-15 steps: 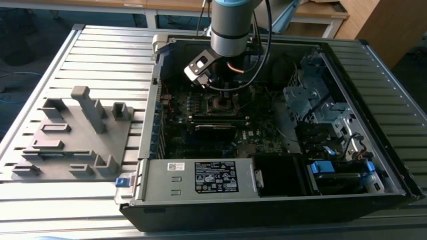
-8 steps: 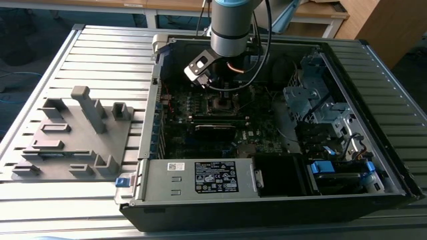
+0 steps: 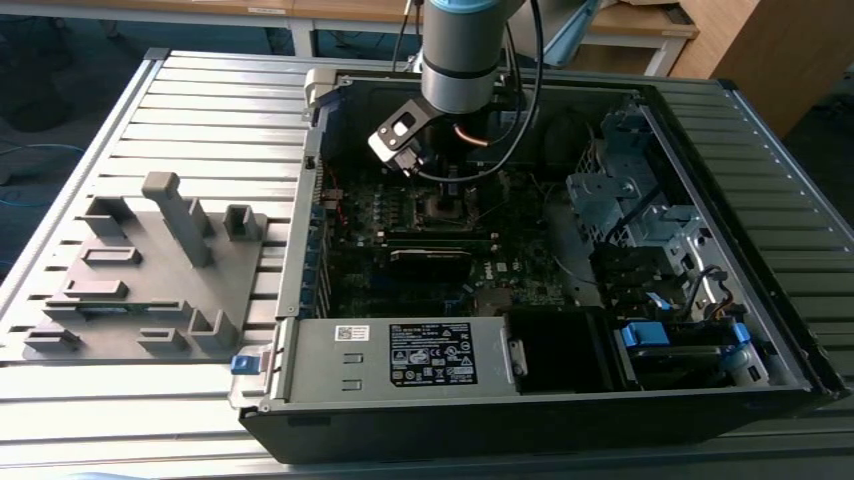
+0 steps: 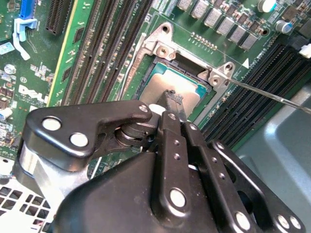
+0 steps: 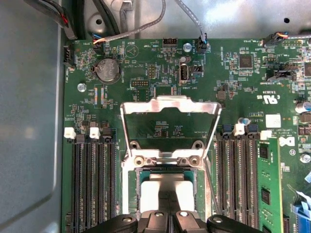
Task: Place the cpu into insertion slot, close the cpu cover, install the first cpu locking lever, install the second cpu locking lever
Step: 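Place the cpu into insertion slot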
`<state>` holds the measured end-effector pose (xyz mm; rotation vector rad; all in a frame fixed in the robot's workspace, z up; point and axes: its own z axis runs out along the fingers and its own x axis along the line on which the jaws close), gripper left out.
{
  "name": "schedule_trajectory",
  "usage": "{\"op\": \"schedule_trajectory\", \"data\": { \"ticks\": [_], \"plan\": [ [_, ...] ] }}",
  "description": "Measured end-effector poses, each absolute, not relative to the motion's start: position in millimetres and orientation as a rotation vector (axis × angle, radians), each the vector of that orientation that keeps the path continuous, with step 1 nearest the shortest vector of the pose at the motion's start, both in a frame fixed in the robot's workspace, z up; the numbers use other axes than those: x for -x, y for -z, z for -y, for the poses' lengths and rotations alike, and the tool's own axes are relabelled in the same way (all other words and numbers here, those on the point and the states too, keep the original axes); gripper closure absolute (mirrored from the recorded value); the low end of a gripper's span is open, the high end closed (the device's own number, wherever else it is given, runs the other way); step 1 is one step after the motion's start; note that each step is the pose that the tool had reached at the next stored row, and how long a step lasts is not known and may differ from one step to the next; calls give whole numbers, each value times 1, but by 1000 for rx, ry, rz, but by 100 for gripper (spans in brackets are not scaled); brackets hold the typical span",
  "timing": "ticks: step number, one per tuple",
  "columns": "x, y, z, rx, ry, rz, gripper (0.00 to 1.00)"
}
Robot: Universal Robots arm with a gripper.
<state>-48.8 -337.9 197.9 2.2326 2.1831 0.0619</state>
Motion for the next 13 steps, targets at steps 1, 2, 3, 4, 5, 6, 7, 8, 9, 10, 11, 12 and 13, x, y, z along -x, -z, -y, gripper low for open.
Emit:
{"op": "schedule_trajectory", "data": {
  "ticks": [1, 2, 3, 4, 5, 6, 7, 8, 9, 10, 11, 12, 13],
  "plan": [
    [49, -198, 338, -2233, -63, -2183, 89],
    [49, -199, 338, -2233, -64, -2183, 89],
    [49, -200, 338, -2233, -65, -2183, 89],
    [49, -201, 338, -2233, -63, -2183, 89],
    [49, -202, 338, -2233, -62, -2183, 89],
    [49, -204, 338, -2233, -62, -2183, 89],
    [49, -205, 338, -2233, -62, -2183, 89],
    [49, -207, 338, -2233, -62, -2183, 89],
    [49, -208, 338, -2233, -62, -2183, 89],
    [49, -209, 338, -2233, -61, -2183, 89],
    [49, -211, 338, -2233, -62, -2183, 89],
    [49, -212, 338, -2233, -62, -2183, 89],
    [49, -214, 338, -2233, -62, -2183, 89]
  ]
}}
